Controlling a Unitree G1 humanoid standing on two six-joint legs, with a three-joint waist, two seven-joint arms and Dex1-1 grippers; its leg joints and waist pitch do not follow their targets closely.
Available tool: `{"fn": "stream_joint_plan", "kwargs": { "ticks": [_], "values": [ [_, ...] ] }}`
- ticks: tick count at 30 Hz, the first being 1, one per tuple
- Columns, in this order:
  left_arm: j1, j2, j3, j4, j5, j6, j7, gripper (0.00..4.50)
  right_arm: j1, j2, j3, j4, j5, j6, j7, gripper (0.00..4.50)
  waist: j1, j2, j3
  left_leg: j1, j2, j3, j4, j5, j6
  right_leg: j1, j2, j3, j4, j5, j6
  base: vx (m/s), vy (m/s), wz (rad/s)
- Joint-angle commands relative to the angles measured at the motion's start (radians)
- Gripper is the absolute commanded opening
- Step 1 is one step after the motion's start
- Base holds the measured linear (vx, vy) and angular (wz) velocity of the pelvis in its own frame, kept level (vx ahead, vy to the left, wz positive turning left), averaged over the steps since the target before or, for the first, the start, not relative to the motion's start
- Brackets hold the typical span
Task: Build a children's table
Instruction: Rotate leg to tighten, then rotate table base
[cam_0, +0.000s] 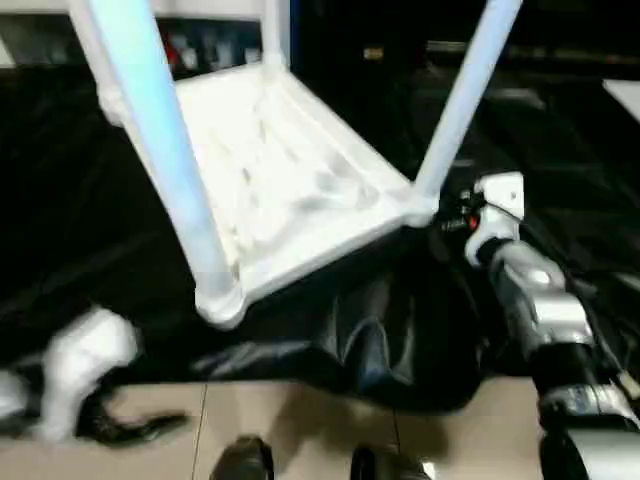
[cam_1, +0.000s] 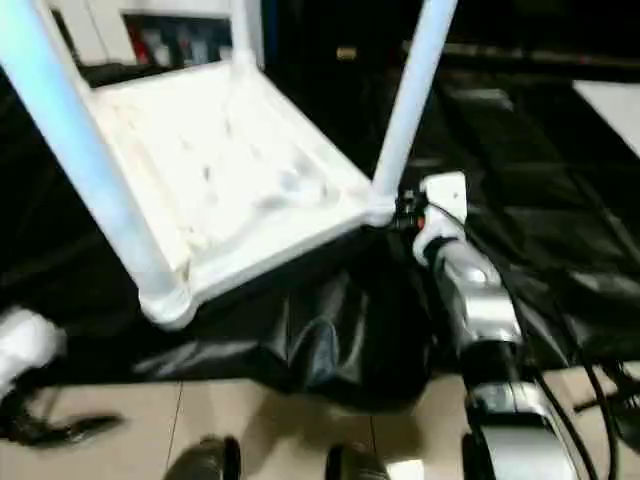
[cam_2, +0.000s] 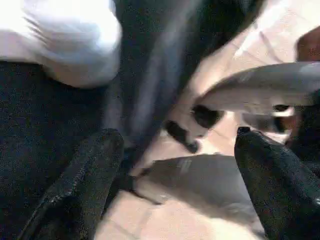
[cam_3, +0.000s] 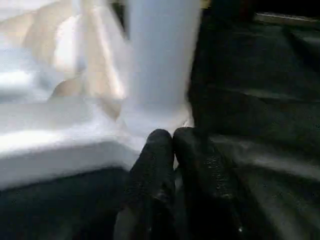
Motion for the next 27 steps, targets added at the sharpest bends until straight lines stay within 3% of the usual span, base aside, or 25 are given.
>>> {"fn": "stream_joint_plan", "kwargs": {
  "ticks": [1,3,5,7,10,12,13,15,17,18,20,23,24,27],
  "values": [
    [-0.034,-0.001,0.035,-0.012,-0.038,-0.001,-0.006,4.07,0.037,-0.015,0.035,-0.056,0.002,0.018,0.053,0.38,-0.007,0.009,-0.06,0.022,0.054,-0.022,-0.099,-0.466,-0.019,0.042,-0.089,0.055,-0.11,-0.517,-0.105,0.0,0.0,0.0],
    [-0.09,-0.015,0.045,-0.021,-0.071,0.007,0.02,4.07,0.074,-0.02,0.059,-0.102,0.008,0.028,0.082,0.38,0.001,0.013,-0.067,0.034,0.058,-0.015,-0.099,-0.413,-0.007,0.035,-0.085,0.058,-0.111,-0.449,-0.114,0.0,0.0,0.0],
    [-0.135,-0.029,0.046,-0.029,-0.093,0.009,0.043,4.07,0.105,-0.022,0.075,-0.141,0.011,0.036,0.101,0.38,0.0,0.01,-0.072,0.026,0.06,-0.01,-0.101,-0.364,-0.002,0.045,-0.079,0.055,-0.098,-0.346,-0.144,0.0,0.0,0.0],
    [-0.164,-0.043,0.033,-0.031,-0.1,0.015,0.067,4.07,0.127,-0.022,0.084,-0.169,0.013,0.044,0.109,0.38,0.001,0.006,-0.072,0.027,0.058,-0.005,-0.098,-0.356,0.002,0.047,-0.079,0.058,-0.1,-0.35,-0.144,0.0,0.0,0.0],
    [-0.193,-0.083,-0.013,-0.026,-0.109,-0.009,0.097,4.07,0.197,-0.016,0.114,-0.259,0.021,0.086,0.146,0.38,0.006,0.011,-0.078,0.04,0.059,0.001,-0.095,-0.363,0.0,0.044,-0.079,0.06,-0.103,-0.378,-0.139,0.0,0.0,0.0],
    [-0.212,-0.117,-0.04,-0.014,-0.103,-0.019,0.111,4.07,0.213,-0.011,0.124,-0.272,0.013,0.094,0.148,0.38,0.006,0.01,-0.083,0.038,0.061,0.001,-0.095,-0.348,-0.003,0.05,-0.079,0.059,-0.1,-0.354,-0.144,0.0,0.0,0.0],
    [-0.242,-0.154,-0.077,0.001,-0.087,-0.039,0.131,4.07,0.217,0.001,0.127,-0.271,0.009,0.099,0.137,0.38,0.005,0.005,-0.09,0.042,0.062,0.004,-0.092,-0.333,-0.004,0.05,-0.076,0.058,-0.096,-0.318,-0.156,0.0,0.0,0.0],
    [-0.26,-0.176,-0.097,0.012,-0.08,-0.046,0.147,4.07,0.216,0.008,0.128,-0.267,0.006,0.099,0.13,0.38,0.009,0.007,-0.094,0.047,0.061,0.007,-0.087,-0.321,-0.004,0.047,-0.077,0.06,-0.096,-0.297,-0.166,0.0,0.0,0.0],
    [-0.301,-0.216,-0.146,0.044,-0.045,-0.061,0.192,4.07,0.211,0.025,0.135,-0.256,-0.001,0.097,0.114,0.38,0.01,0.006,-0.103,0.043,0.06,0.01,-0.084,-0.293,-0.003,0.054,-0.074,0.058,-0.089,-0.247,-0.177,0.0,0.0,0.0],
    [-0.301,-0.216,-0.146,0.044,-0.045,-0.061,0.192,4.07,0.211,0.025,0.135,-0.256,-0.001,0.097,0.114,0.38,0.01,0.006,-0.101,0.045,0.06,0.012,-0.084,-0.292,-0.004,0.051,-0.073,0.057,-0.09,-0.248,-0.174,0.0,0.0,0.0],
    [-0.349,-0.286,-0.203,0.077,-0.025,-0.079,0.238,4.07,0.197,0.055,0.149,-0.247,-0.006,0.094,0.104,0.38,0.009,0.0,-0.112,0.041,0.059,0.012,-0.081,-0.262,-0.004,0.057,-0.072,0.056,-0.084,-0.221,-0.171,0.0,0.0,0.0],
    [-0.374,-0.33,-0.224,0.088,-0.032,-0.087,0.26,4.07,0.189,0.069,0.154,-0.242,-0.008,0.096,0.101,0.38,0.01,0.002,-0.122,0.038,0.06,0.009,-0.078,-0.236,-0.006,0.061,-0.074,0.052,-0.079,-0.176,-0.176,0.0,0.0,0.0],
    [-0.419,-0.41,-0.255,0.105,-0.057,-0.093,0.287,4.07,0.166,0.085,0.164,-0.21,-0.019,0.087,0.098,0.38,0.006,-0.006,-0.126,0.036,0.059,0.012,-0.077,-0.233,-0.005,0.065,-0.072,0.053,-0.078,-0.168,-0.178,0.0,0.0,0.0],
    [-0.49,-0.521,-0.313,0.133,-0.086,-0.094,0.303,4.07,0.117,0.105,0.169,-0.133,-0.034,0.064,0.087,0.38,0.008,-0.005,-0.13,0.035,0.057,0.013,-0.073,-0.234,-0.013,0.066,-0.074,0.052,-0.079,-0.175,-0.187,0.0,0.0,0.0]
  ]
}}
